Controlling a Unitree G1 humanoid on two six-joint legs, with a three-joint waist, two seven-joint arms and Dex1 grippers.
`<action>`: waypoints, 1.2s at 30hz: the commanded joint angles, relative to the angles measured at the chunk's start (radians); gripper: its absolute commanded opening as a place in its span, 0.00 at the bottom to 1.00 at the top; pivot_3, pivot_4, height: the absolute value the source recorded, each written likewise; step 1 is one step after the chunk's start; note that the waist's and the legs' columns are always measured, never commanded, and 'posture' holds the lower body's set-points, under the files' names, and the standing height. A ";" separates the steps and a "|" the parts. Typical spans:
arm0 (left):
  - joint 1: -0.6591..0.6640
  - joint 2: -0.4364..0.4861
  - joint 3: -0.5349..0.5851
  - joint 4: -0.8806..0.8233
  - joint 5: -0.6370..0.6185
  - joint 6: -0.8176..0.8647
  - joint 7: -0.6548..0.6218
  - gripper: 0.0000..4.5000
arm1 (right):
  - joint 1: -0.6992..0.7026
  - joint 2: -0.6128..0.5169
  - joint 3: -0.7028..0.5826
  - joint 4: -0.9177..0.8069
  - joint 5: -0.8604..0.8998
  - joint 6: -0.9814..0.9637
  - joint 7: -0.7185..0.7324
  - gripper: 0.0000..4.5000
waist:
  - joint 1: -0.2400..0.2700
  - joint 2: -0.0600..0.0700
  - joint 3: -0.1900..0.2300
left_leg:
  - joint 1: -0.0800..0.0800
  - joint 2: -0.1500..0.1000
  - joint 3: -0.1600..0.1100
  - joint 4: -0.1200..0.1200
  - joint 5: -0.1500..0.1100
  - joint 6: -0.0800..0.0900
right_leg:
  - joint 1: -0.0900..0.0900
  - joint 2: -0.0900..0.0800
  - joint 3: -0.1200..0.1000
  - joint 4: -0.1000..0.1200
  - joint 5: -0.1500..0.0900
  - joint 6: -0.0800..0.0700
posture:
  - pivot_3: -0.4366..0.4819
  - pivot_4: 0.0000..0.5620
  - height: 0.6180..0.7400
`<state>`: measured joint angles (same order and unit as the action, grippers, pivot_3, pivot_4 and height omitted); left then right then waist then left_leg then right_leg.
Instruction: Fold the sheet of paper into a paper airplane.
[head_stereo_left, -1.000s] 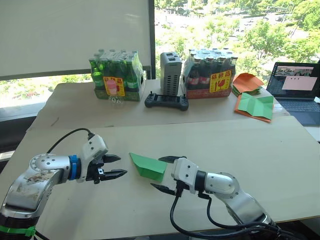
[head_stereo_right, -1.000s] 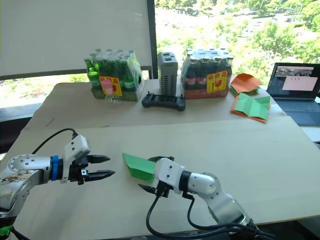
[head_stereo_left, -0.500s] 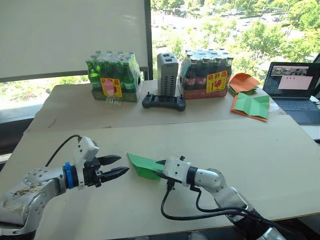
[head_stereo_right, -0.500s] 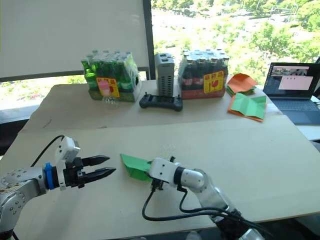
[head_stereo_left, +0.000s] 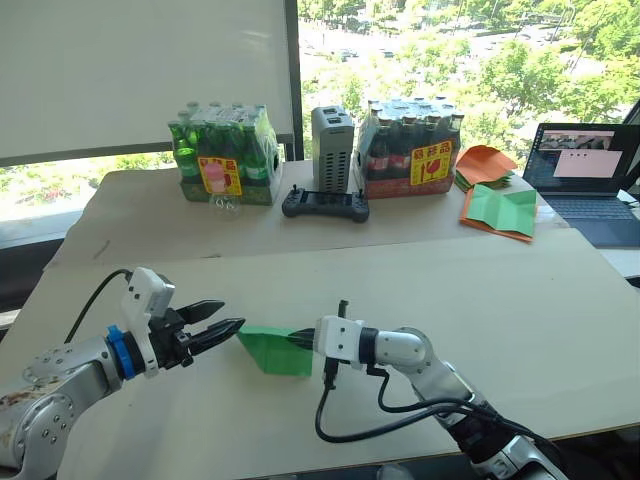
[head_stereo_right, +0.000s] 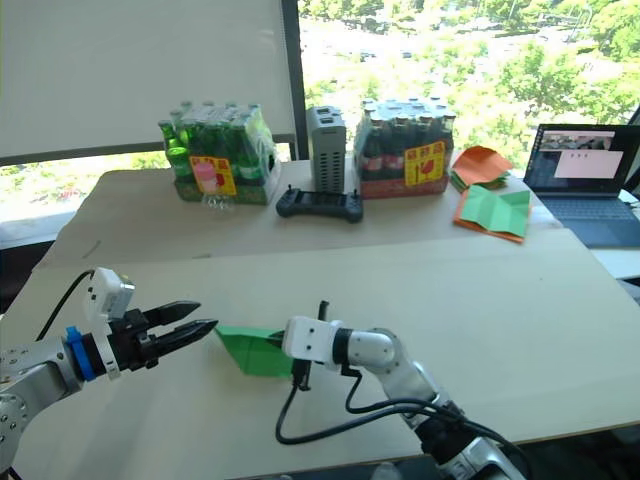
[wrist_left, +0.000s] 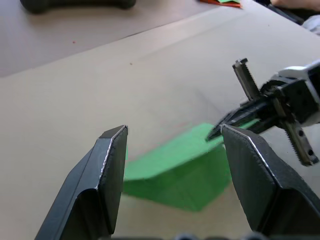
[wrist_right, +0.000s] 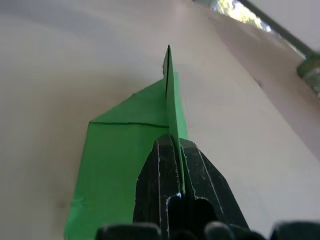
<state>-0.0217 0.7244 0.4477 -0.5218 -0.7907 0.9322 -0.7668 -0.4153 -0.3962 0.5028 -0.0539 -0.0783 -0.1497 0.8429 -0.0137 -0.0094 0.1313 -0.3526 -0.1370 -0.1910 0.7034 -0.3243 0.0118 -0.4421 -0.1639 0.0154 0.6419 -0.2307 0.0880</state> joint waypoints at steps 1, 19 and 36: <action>0.004 0.044 -0.038 0.063 0.008 -0.057 -0.089 0.70 | -0.015 -0.037 0.007 0.022 0.010 -0.158 0.069 0.01 | -0.001 0.000 0.000 | 0.000 0.000 0.000 0.000 0.000 0.000 | 0.000 0.000 0.000 0.000 0.000 0.000 | 0.48 0.27 0.83; -0.101 0.107 -0.254 0.222 0.119 -0.229 -0.268 0.29 | -0.006 -0.051 -0.016 0.062 0.034 -0.176 0.141 0.50 | -0.001 0.000 0.000 | 0.000 0.003 0.002 -0.003 -0.001 -0.001 | -0.002 0.003 0.001 0.000 0.000 -0.001 | 0.48 0.27 0.83; -0.080 0.101 -0.474 0.321 0.343 -0.454 -0.350 0.00 | 0.074 -0.053 -0.030 -0.081 -0.008 -0.068 0.078 0.50 | 0.000 0.000 0.000 | 0.000 0.003 0.003 -0.004 -0.001 -0.001 | -0.004 0.003 0.001 0.000 0.000 -0.001 | 0.48 0.27 0.83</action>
<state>-0.1029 0.8175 -0.0302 -0.1941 -0.4605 0.5013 -1.1062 -0.3397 -0.4539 0.4929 -0.0933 -0.0953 -0.2176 0.9335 -0.0137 -0.0094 0.1313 -0.3525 -0.1338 -0.1882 0.6996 -0.3250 0.0110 -0.4458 -0.1609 0.0167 0.6420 -0.2308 0.0866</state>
